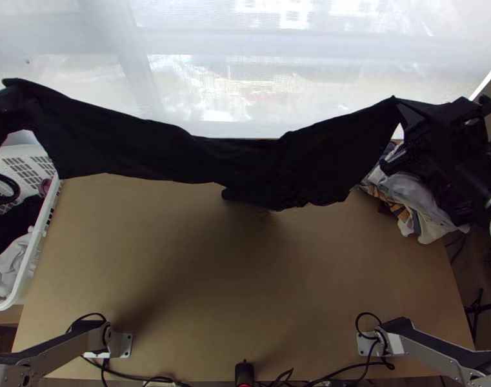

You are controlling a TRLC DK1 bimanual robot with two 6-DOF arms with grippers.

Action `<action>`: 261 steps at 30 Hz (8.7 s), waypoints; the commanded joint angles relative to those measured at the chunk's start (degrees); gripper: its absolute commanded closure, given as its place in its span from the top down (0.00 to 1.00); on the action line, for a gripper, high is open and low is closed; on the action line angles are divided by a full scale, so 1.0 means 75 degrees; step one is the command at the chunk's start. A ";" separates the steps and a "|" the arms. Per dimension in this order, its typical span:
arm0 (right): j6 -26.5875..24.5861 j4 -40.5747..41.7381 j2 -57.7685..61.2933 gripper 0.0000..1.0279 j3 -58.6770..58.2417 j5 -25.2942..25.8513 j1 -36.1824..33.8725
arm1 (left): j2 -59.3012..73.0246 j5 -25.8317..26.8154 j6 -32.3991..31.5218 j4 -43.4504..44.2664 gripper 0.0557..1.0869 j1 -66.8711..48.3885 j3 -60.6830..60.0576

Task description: Fold the t-shirt

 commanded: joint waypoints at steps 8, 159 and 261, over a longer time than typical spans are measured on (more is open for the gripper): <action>-0.0327 -0.0224 -0.0975 0.03 0.1112 -0.0004 0.0460 | -0.1385 -0.0785 0.1190 -0.0329 0.03 0.0015 0.1062; 0.1021 0.4534 0.2025 0.95 -0.4864 0.0406 -0.0220 | 0.6268 0.0141 0.1542 0.2425 0.26 0.0003 -0.3649; 0.1255 0.4077 0.2787 0.90 -0.7126 0.0406 0.3014 | 0.6045 -0.0105 0.1530 0.1921 0.03 0.0074 -0.3075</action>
